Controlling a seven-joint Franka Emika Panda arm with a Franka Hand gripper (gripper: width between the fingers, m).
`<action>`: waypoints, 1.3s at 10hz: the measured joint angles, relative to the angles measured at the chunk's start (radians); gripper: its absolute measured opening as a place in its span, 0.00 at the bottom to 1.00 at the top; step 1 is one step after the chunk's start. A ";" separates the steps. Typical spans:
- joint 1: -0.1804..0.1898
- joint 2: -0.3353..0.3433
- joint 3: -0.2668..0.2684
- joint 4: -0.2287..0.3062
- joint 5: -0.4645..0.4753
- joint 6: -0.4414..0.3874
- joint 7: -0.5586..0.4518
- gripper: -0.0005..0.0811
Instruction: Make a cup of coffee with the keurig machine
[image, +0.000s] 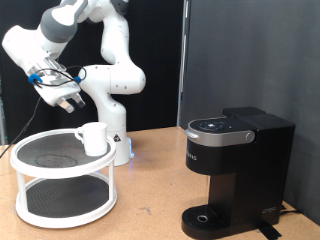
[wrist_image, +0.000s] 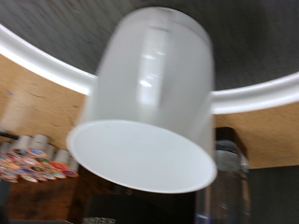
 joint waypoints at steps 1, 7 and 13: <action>0.001 0.006 0.007 -0.003 0.004 0.030 0.015 0.91; 0.031 0.075 0.014 0.019 -0.007 0.032 0.007 0.91; 0.032 0.106 0.003 0.015 -0.001 0.079 -0.020 0.91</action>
